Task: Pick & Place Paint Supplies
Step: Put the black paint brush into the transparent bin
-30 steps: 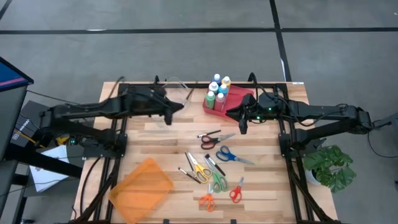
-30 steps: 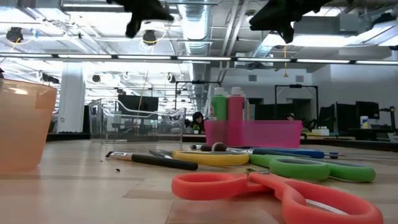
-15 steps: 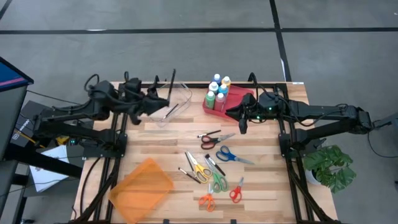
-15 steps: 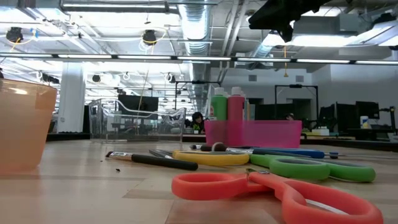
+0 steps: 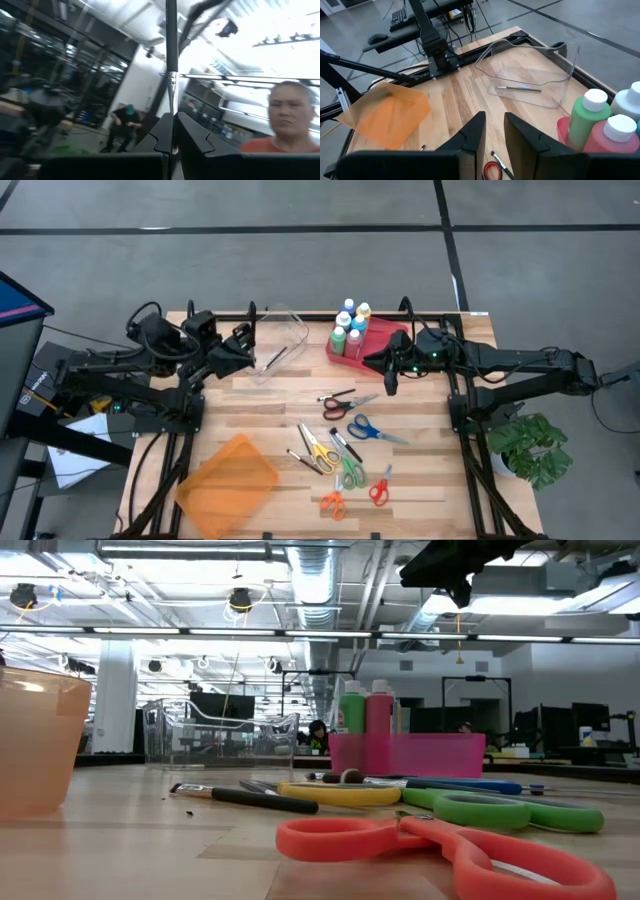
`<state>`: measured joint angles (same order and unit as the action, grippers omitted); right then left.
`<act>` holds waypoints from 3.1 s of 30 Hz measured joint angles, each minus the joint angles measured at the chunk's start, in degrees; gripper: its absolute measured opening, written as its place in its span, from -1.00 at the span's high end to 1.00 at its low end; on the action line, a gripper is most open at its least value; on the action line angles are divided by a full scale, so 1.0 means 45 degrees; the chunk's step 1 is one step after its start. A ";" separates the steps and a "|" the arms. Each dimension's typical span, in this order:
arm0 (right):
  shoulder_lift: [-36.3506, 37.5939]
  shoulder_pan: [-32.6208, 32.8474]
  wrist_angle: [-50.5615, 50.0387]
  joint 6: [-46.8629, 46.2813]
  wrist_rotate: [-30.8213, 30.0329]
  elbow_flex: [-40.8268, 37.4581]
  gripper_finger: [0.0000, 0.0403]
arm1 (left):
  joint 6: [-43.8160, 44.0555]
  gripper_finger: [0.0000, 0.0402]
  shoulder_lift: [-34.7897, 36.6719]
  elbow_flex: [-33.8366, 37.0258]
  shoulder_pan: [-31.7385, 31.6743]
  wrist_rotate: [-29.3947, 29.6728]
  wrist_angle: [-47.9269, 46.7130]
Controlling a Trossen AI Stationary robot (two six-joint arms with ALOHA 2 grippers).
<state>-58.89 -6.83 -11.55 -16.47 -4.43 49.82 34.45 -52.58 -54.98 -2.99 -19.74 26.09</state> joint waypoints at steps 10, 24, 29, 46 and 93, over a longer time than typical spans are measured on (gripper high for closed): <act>0.0000 0.0000 -0.0005 0.0000 0.0000 0.0000 0.66 | -0.0900 0.97 -0.0169 0.0000 -0.0901 0.4055 -0.5396; -0.0005 -0.0010 -0.0048 0.0000 -0.0016 0.0000 0.66 | -0.0189 0.97 -0.2098 0.0000 -0.2440 0.4864 -0.9268; -0.0005 -0.0016 -0.0048 0.0000 -0.0017 0.0000 0.66 | 0.0128 0.97 -0.2563 -0.0005 -0.2965 0.4862 -1.0175; -0.0005 -0.0023 -0.0057 -0.0005 -0.0028 0.0010 0.66 | -0.0343 0.97 -0.4729 -0.0008 -0.4798 0.5837 -1.2881; -0.0005 -0.0447 -0.0087 0.0330 -0.0087 0.0010 0.66 | -0.1022 0.99 -0.8282 -0.1088 -0.6667 0.7394 -1.6900</act>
<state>-58.92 -8.84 -11.94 -14.98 -4.82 49.87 29.85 -89.84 -59.88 -32.99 13.54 -49.96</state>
